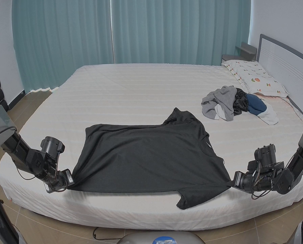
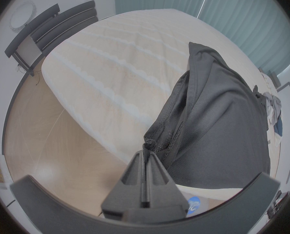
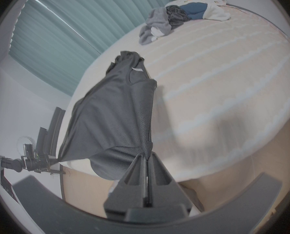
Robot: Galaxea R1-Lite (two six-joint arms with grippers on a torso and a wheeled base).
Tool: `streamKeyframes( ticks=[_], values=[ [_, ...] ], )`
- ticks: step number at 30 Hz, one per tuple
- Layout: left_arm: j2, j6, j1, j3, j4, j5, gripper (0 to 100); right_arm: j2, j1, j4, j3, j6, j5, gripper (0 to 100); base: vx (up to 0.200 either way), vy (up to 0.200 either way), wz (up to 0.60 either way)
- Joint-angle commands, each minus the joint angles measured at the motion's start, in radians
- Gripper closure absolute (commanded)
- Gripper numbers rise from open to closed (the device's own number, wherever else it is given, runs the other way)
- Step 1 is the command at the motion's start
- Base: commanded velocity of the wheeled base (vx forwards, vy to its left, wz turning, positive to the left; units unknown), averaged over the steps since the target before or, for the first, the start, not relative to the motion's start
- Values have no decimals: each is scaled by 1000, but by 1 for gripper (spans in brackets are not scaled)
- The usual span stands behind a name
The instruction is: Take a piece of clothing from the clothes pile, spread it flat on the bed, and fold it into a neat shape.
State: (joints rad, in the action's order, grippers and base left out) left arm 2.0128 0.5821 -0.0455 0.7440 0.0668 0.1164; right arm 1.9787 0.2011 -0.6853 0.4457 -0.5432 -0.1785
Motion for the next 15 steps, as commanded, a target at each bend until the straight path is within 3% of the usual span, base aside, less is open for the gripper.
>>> streamKeyframes(
  ticks=[1, 5, 14, 15],
  values=[
    [-9, -34, -7, -31, -33, 0, 100, -12, -26, 30, 8, 35, 7, 100, 0, 0, 0],
    [-9, -68, -7, -41, -53, -1, 100, 32, -38, 67, 5, 108, 11, 100, 0, 0, 0],
    [17, -65, -13, -32, -39, -11, 100, 175, -26, 40, 34, 109, 19, 100, 0, 0, 0],
    [17, -62, -16, -32, -38, -11, 100, 190, -28, 27, 41, 108, 24, 0, 0, 0, 0]
  ],
)
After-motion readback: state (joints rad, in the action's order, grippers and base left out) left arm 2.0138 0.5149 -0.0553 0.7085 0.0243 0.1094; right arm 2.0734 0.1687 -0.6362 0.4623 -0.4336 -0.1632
